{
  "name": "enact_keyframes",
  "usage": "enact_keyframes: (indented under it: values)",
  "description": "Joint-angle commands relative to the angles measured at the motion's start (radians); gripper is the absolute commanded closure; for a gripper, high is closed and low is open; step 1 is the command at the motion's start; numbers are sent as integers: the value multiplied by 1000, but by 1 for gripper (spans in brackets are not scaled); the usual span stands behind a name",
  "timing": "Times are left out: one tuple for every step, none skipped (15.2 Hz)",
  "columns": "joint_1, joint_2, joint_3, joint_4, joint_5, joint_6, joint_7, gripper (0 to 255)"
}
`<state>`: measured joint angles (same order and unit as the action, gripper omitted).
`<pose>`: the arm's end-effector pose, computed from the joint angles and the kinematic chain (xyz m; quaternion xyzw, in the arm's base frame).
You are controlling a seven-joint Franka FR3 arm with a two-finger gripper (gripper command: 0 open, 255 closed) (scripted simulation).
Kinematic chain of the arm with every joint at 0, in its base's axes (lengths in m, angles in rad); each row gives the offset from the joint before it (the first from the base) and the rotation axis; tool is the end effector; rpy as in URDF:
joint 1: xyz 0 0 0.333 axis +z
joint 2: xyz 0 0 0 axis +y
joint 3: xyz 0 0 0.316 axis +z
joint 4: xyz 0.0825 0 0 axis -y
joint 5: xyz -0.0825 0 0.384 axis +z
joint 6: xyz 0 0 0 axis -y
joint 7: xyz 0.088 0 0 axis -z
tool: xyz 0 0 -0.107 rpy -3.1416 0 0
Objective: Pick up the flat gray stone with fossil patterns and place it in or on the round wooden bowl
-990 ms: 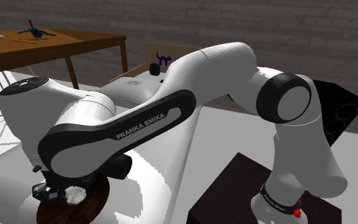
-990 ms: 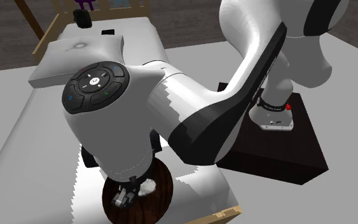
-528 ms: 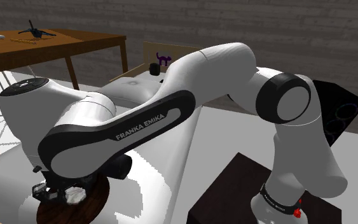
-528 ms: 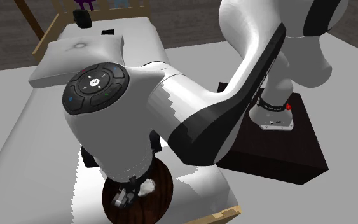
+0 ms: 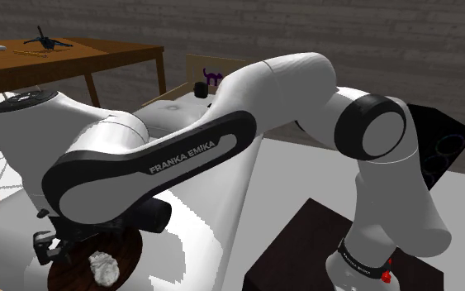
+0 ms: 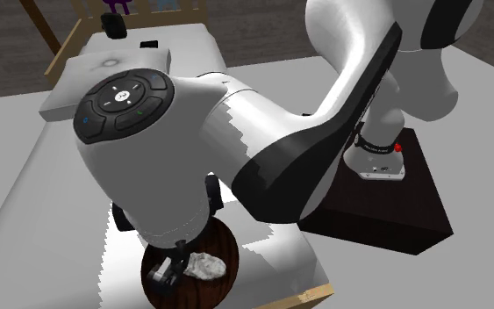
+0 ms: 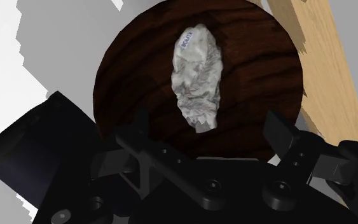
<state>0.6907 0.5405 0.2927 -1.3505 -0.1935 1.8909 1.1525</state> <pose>0.4397 0.5589 0.4236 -0.9969 0.0756 -0.0210 0.0012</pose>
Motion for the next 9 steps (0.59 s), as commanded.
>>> enact_keyframes:
  values:
    - [1, -12, 2, 41, 5, -52, -6, 0]
    - [3, -14, 3, 64, 6, -77, -8, 0]
    - [3, -14, 3, 64, 6, -77, -8, 0]
    - [3, -14, 3, 63, 6, -77, -8, 0]
    - [3, -14, 3, 64, 6, -77, -8, 0]
    - [3, -14, 3, 64, 6, -77, -8, 0]
    - [3, -14, 3, 64, 6, -77, -8, 0]
    - [3, -14, 3, 64, 6, -77, -8, 0]
    - [3, -14, 3, 64, 6, -77, -8, 0]
